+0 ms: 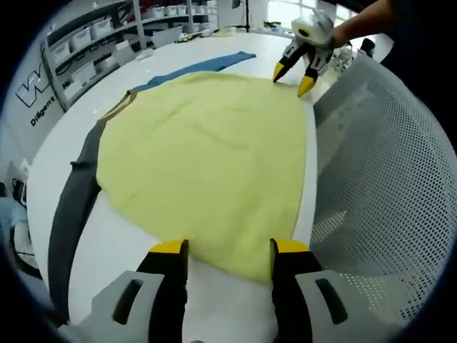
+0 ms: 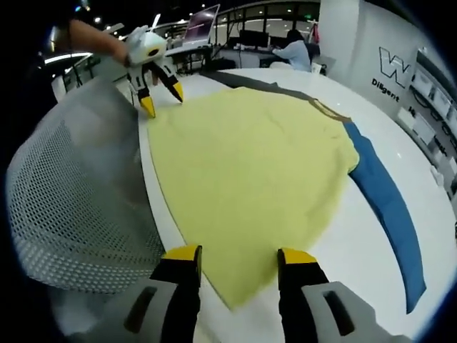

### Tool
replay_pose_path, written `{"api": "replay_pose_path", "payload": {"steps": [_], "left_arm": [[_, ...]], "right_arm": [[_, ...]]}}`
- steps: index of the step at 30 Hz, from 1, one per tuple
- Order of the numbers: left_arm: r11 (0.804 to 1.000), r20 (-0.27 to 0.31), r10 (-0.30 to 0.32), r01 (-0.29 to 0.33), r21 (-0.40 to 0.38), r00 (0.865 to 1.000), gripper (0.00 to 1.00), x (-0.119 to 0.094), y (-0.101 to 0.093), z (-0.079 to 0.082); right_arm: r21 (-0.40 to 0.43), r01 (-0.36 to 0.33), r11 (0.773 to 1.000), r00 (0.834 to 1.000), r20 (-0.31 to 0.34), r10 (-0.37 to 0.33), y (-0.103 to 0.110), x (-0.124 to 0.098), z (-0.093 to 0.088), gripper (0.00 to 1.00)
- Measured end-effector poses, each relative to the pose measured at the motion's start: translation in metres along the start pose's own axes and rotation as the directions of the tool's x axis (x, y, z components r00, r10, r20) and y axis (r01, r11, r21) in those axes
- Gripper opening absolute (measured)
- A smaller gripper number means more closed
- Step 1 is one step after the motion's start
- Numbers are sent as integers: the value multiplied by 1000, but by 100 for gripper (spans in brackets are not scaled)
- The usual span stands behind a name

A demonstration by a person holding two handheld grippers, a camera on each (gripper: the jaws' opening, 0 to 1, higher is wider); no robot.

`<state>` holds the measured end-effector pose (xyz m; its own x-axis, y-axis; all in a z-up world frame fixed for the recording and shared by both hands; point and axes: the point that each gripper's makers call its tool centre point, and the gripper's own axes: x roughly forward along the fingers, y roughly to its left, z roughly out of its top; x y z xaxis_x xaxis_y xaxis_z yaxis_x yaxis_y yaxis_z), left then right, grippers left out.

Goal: Fold the garment on the visible template until the final outline fits inside the template.

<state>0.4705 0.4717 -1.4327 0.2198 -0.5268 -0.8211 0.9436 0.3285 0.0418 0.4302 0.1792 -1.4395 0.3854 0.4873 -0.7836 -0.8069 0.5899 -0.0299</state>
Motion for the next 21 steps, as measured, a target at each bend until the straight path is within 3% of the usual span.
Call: {"api": "replay_pose_path", "payload": {"steps": [4,8,15,20,21], "left_arm": [[994,31,85,-82,-73,996,48,-4,23,-2],[975,70,130,-115,-189,989,51,-8,38,-1],[956,69,181,-159,-245,981,52,-15,56,-10],[926,71,253,-220,-308,965,61,-21,74,-18],[912,69,270,-232,-337,960,62,-23,79,-21]], "right_arm": [[17,-4,1000,1000,17,4,1,0,4,45],[19,-5,1000,1000,28,5,4,-2,6,51],[42,6,999,999,47,-7,3,-5,6,60],[49,9,999,999,46,-11,5,-6,3,65],[50,10,999,999,48,-12,5,-6,4,66]]}}
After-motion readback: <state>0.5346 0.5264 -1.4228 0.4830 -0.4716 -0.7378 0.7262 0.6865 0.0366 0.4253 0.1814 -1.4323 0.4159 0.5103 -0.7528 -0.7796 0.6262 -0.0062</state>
